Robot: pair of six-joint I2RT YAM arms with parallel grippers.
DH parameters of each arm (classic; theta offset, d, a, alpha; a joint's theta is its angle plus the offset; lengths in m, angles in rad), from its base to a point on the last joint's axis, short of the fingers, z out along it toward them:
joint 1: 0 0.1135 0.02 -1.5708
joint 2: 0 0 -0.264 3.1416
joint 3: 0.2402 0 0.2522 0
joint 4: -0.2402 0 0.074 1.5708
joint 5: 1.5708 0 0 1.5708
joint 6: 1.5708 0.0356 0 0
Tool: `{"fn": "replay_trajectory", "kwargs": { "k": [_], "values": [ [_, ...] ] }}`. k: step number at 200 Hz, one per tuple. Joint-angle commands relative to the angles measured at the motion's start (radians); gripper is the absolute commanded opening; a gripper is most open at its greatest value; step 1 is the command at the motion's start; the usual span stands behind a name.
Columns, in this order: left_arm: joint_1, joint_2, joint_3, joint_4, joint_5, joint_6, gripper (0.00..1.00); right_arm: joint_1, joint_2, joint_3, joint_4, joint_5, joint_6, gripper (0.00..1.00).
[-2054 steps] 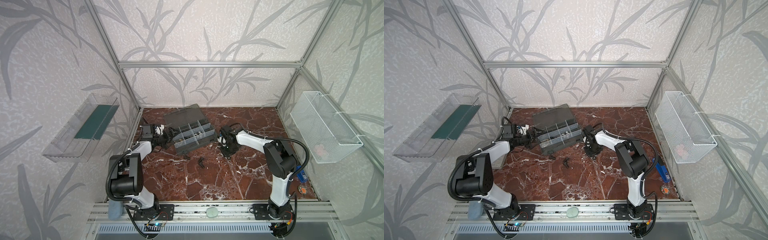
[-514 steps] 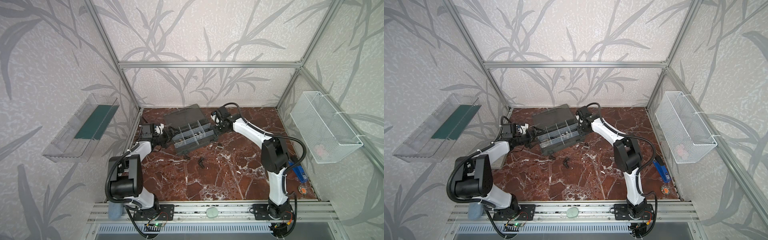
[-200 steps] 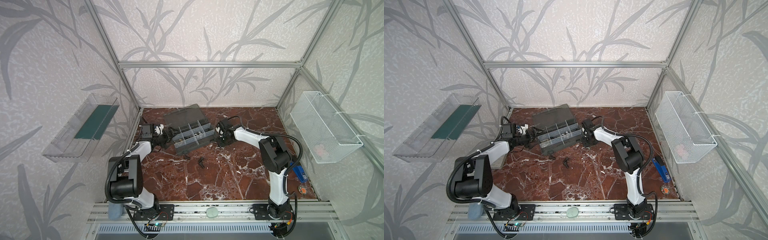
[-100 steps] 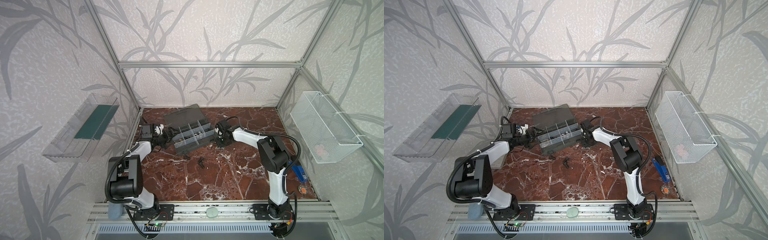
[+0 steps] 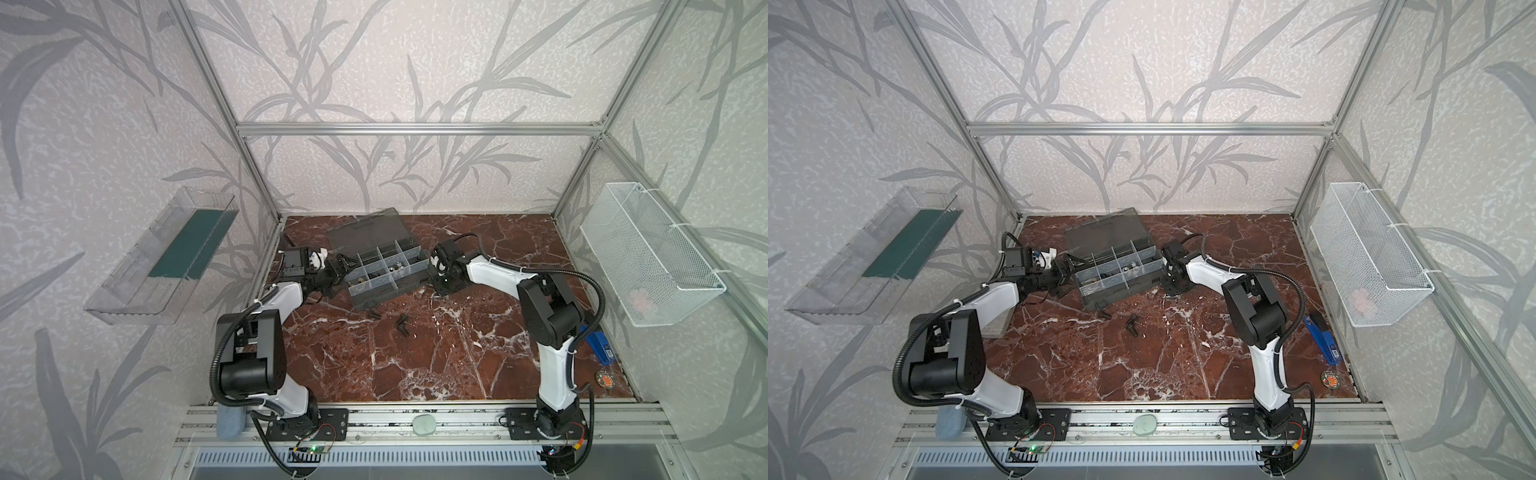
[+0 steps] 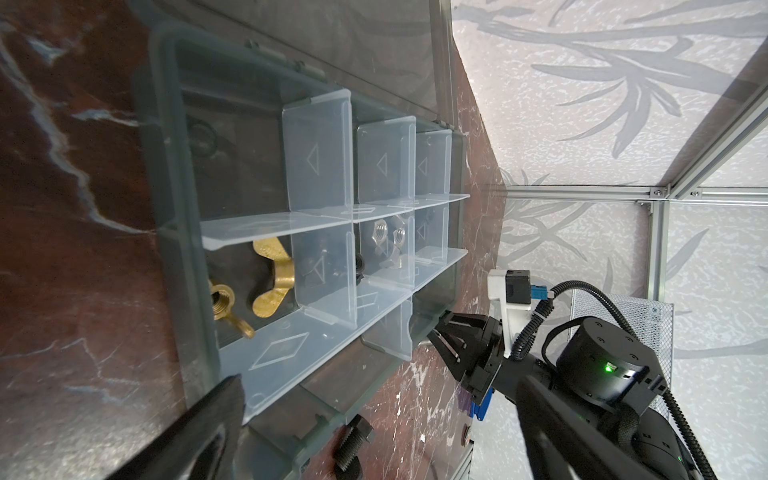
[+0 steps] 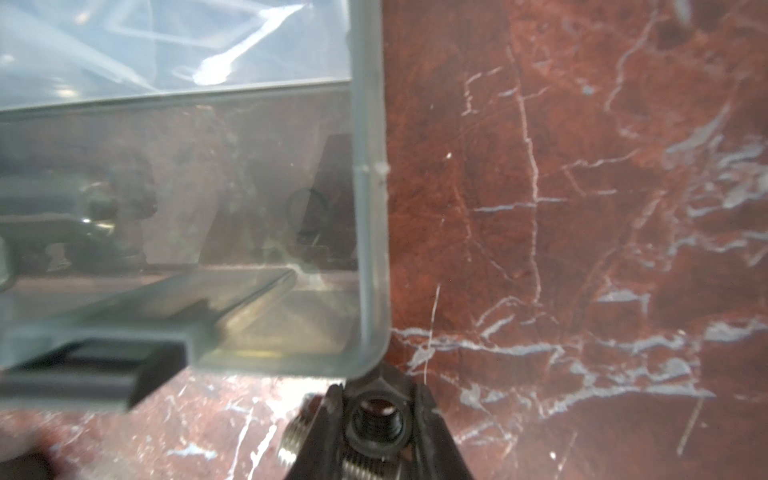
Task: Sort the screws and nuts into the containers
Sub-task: 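Lift the black hex nut and carry it over the organizer box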
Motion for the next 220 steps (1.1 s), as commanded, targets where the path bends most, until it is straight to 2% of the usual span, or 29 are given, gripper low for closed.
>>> {"fn": "replay_trajectory", "kwargs": {
  "k": [1,96,220],
  "values": [
    [0.001,-0.015,0.004,-0.006,0.001,0.008,0.99,-0.005,-0.087,0.001,-0.035,0.004,-0.022,0.04],
    [0.002,-0.026,0.006,-0.009,-0.001,0.007,0.99,-0.011,-0.129,0.155,-0.093,0.013,-0.102,0.04],
    [0.001,-0.034,0.010,-0.023,-0.003,0.015,1.00,-0.011,0.095,0.491,-0.093,-0.048,-0.101,0.04]
  ]
}}
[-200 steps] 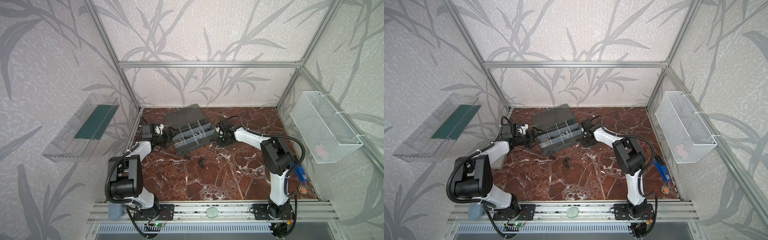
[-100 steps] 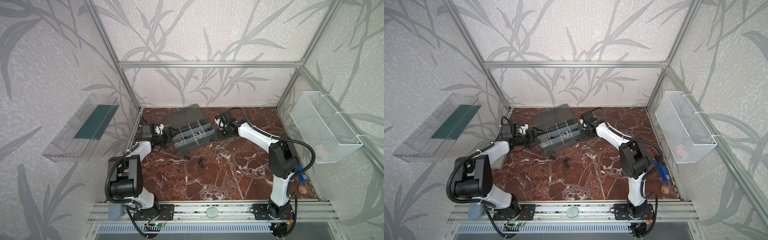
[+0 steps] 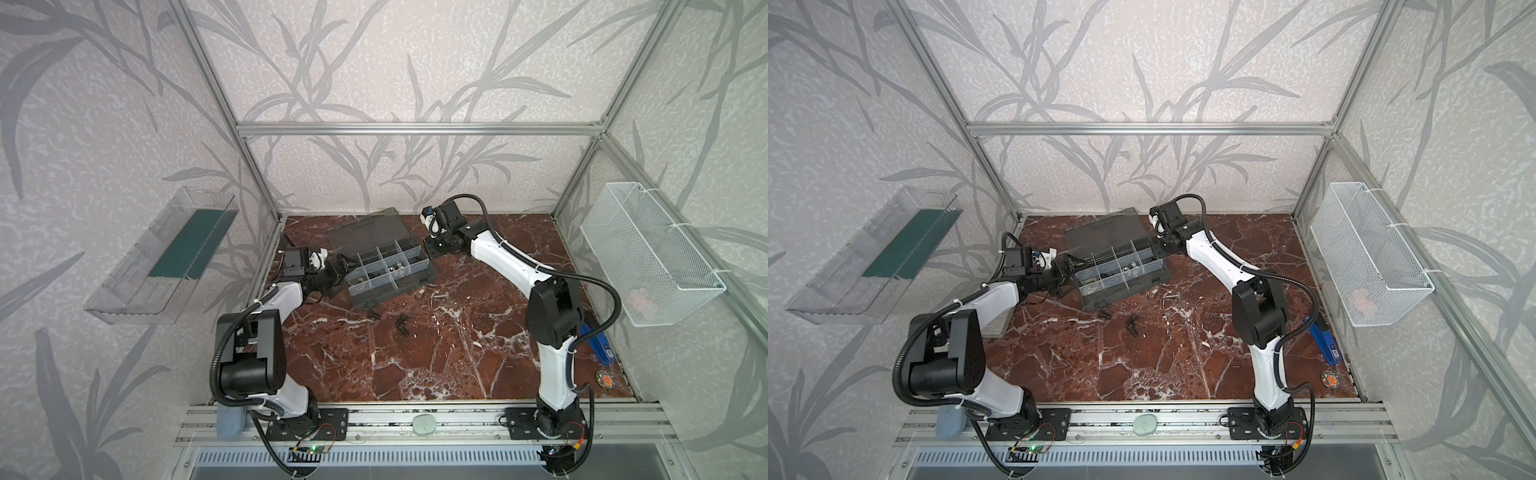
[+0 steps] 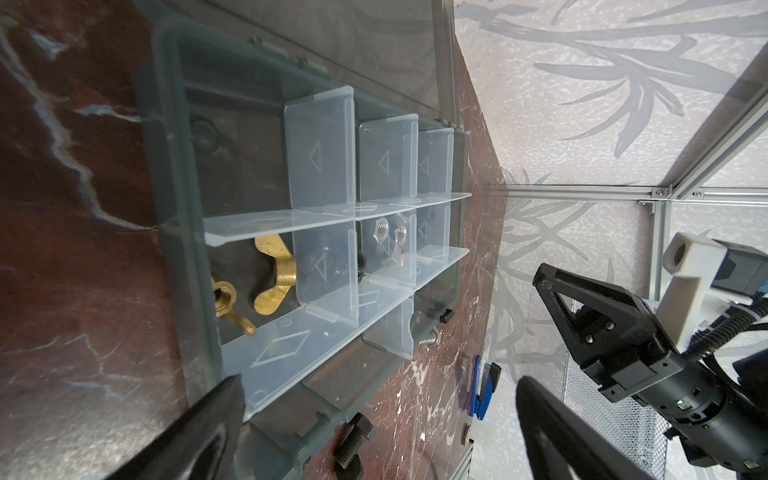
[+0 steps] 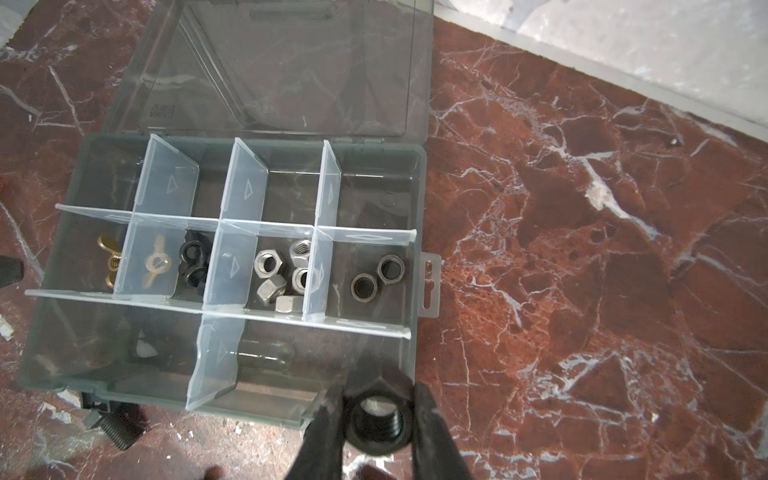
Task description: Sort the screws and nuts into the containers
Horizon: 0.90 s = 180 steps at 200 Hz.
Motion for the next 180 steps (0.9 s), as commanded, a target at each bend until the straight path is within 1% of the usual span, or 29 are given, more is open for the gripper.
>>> {"fn": "replay_trajectory", "kwargs": {
  "k": [1,37,77,135,153,167,180],
  "values": [
    [0.001,-0.033,0.010,-0.015,-0.003,0.013,0.99,-0.004,0.059,0.070,-0.014,-0.021,0.001,0.04],
    [0.001,-0.035,0.011,-0.021,-0.006,0.016,1.00,-0.003,0.135,0.143,-0.030,-0.017,0.006,0.06],
    [0.001,-0.037,0.013,-0.034,-0.016,0.022,1.00,-0.002,0.215,0.228,-0.066,-0.039,0.007,0.08],
    [0.001,-0.055,0.016,-0.074,-0.042,0.046,0.99,0.004,0.284,0.316,-0.126,-0.040,-0.003,0.10],
    [0.001,-0.064,0.024,-0.115,-0.068,0.069,0.99,0.009,0.293,0.321,-0.136,-0.032,-0.011,0.13],
    [-0.001,-0.074,0.028,-0.143,-0.086,0.083,0.99,0.015,0.299,0.320,-0.143,-0.021,-0.015,0.19],
    [-0.003,-0.087,0.028,-0.159,-0.098,0.092,0.99,0.017,0.302,0.320,-0.143,-0.019,-0.018,0.21]
  ]
}}
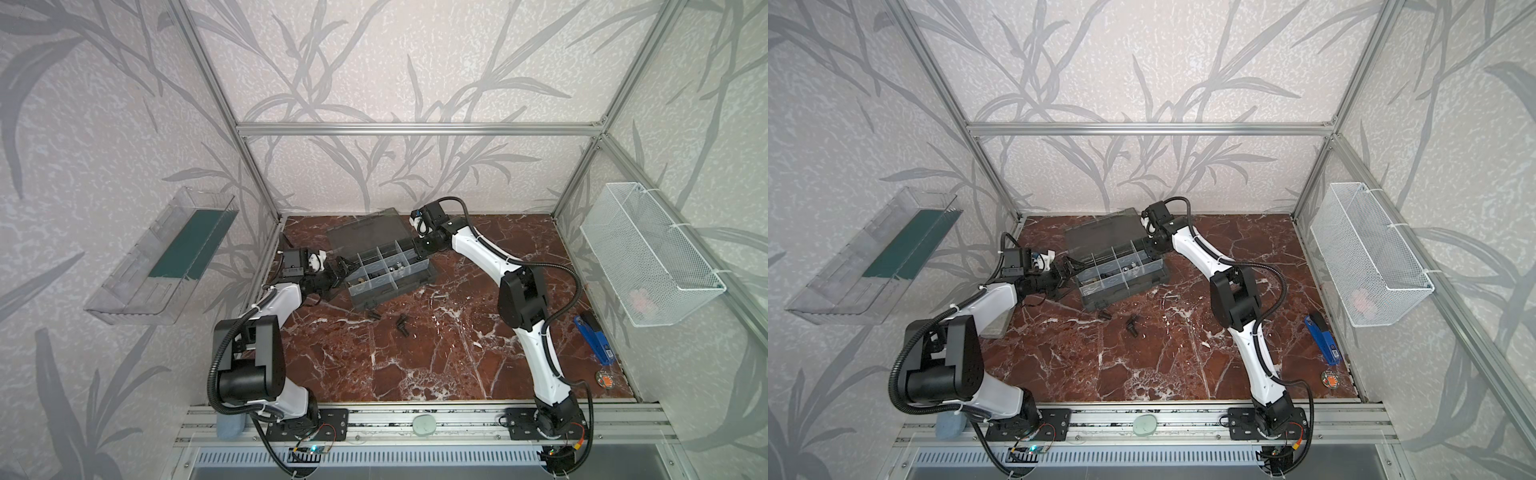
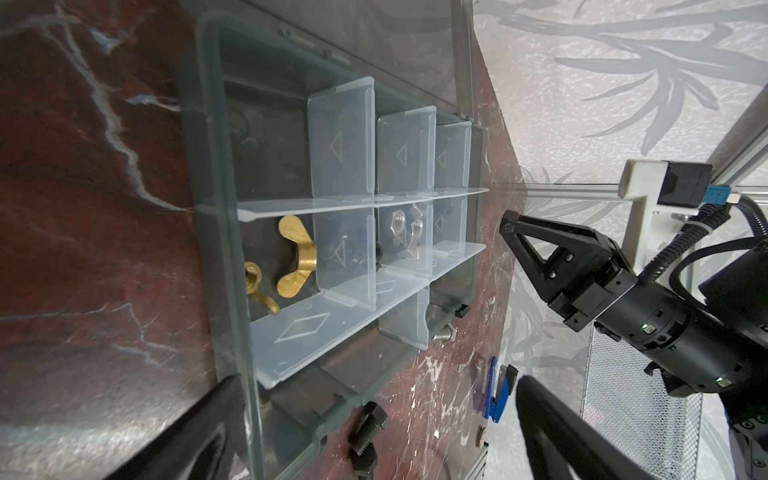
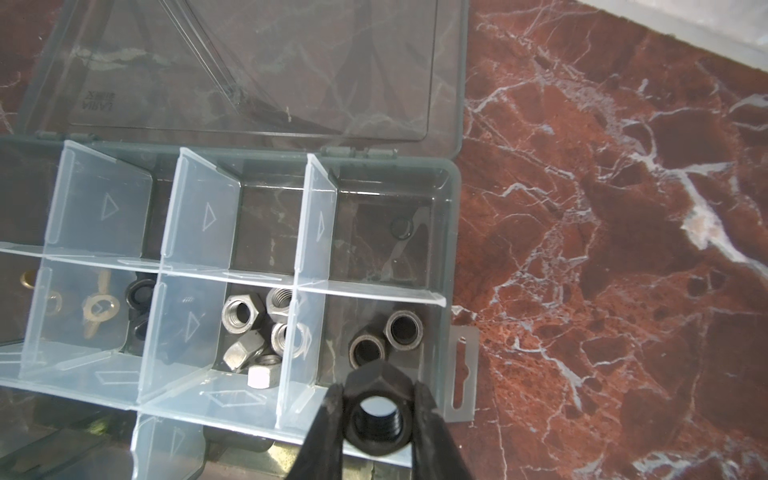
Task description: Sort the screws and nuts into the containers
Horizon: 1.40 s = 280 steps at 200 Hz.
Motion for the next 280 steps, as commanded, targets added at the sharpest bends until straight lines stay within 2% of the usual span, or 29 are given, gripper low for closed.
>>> {"fn": "replay_trajectory", "kwargs": {
  "k": [1,74,115,146,174,202,245,280],
  "values": [
    [-0.002,-0.041,0.028,-0.063,-0.040,0.043,0.99,0.009,0.029,0.027,-0.040,0.006,-0.015,0.21],
    [-0.020,-0.097,0.040,-0.159,-0.107,0.076,0.99,0.013,0.046,0.052,-0.051,-0.003,-0.022,0.30],
    [-0.048,-0.117,0.033,-0.178,-0.120,0.077,0.99,0.014,0.047,0.057,-0.057,-0.013,-0.032,0.41],
    [-0.082,-0.150,0.034,-0.226,-0.176,0.095,0.99,0.016,0.034,0.070,-0.088,-0.006,-0.040,0.45],
    [-0.136,-0.200,0.031,-0.303,-0.277,0.104,0.99,0.016,-0.021,0.027,-0.074,-0.008,-0.048,0.46],
    [-0.222,-0.276,0.010,-0.385,-0.430,0.067,0.99,0.011,-0.111,-0.075,-0.008,-0.033,-0.048,0.47],
    [-0.380,-0.406,-0.044,-0.439,-0.616,-0.093,0.99,-0.007,-0.294,-0.296,0.128,-0.115,-0.028,0.48],
    [-0.499,-0.426,-0.055,-0.499,-0.746,-0.214,1.00,-0.010,-0.438,-0.451,0.196,-0.176,0.025,0.50]
  ]
}}
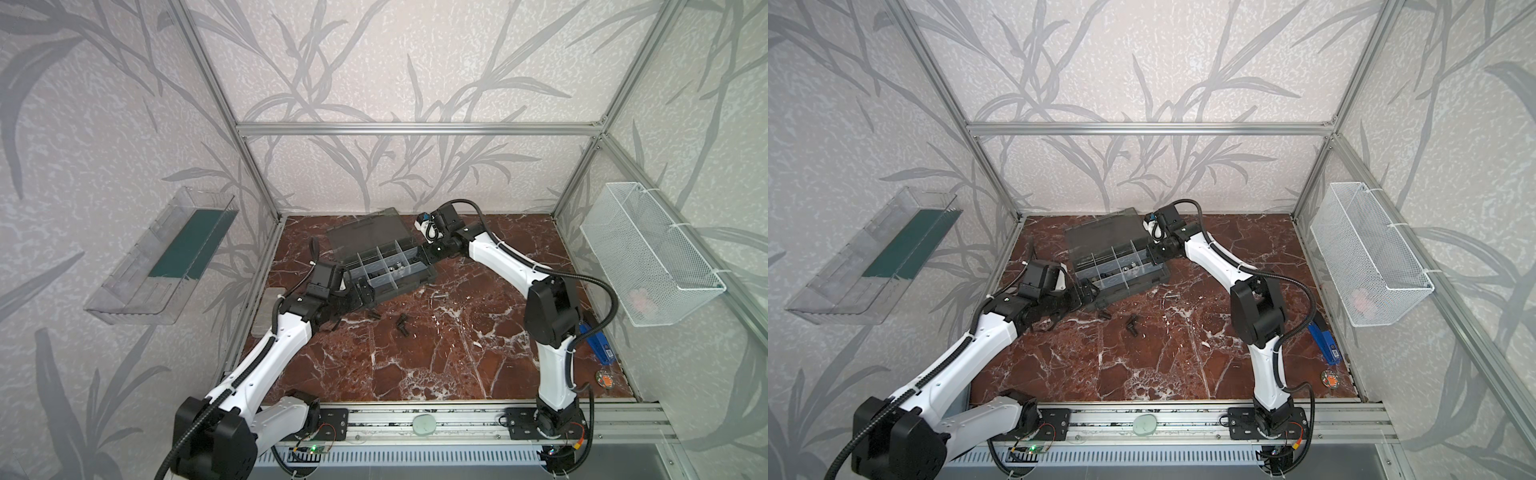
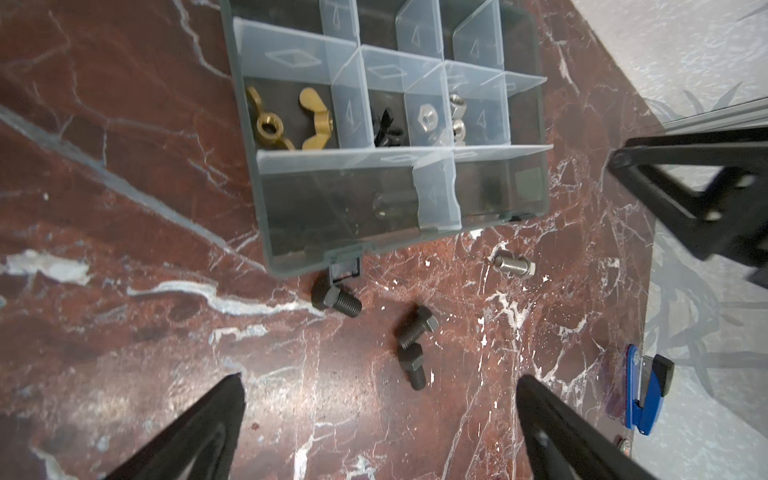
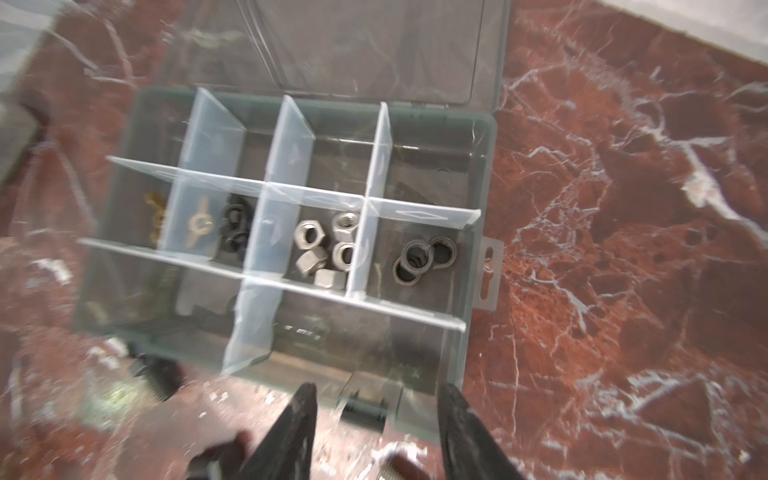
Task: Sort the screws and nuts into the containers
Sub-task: 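Move the left gripper to the black bolts while the right gripper draws back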
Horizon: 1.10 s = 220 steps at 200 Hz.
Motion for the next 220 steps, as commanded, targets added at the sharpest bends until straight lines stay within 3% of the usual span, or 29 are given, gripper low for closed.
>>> {"fn": "replay_trajectory", "kwargs": {
  "k": [1,27,90,139,172,220],
  "values": [
    [-0.054,-0.010,-0.019,-0.081,-0.152,-0.122,0.99,-0.006,-0.096,-0.069,0.077,-0.068,0.045,0.50],
    [-0.107,0.002,-0.064,-0.028,-0.204,-0.187,1.00,-0.005,-0.151,-0.156,0.130,-0.096,0.063,0.50],
    [-0.113,0.114,-0.047,0.014,-0.175,-0.250,0.99,-0.006,-0.186,-0.234,0.154,-0.081,0.087,0.50],
    [-0.121,0.210,-0.108,0.172,-0.134,-0.349,1.00,-0.005,-0.197,-0.269,0.170,-0.071,0.083,0.50],
    [-0.156,0.229,-0.129,0.188,-0.193,-0.397,0.97,-0.006,-0.194,-0.285,0.167,-0.086,0.058,0.50],
    [-0.211,0.276,-0.080,0.083,-0.309,-0.402,0.95,-0.006,-0.175,-0.317,0.194,-0.121,0.051,0.50]
  ]
}}
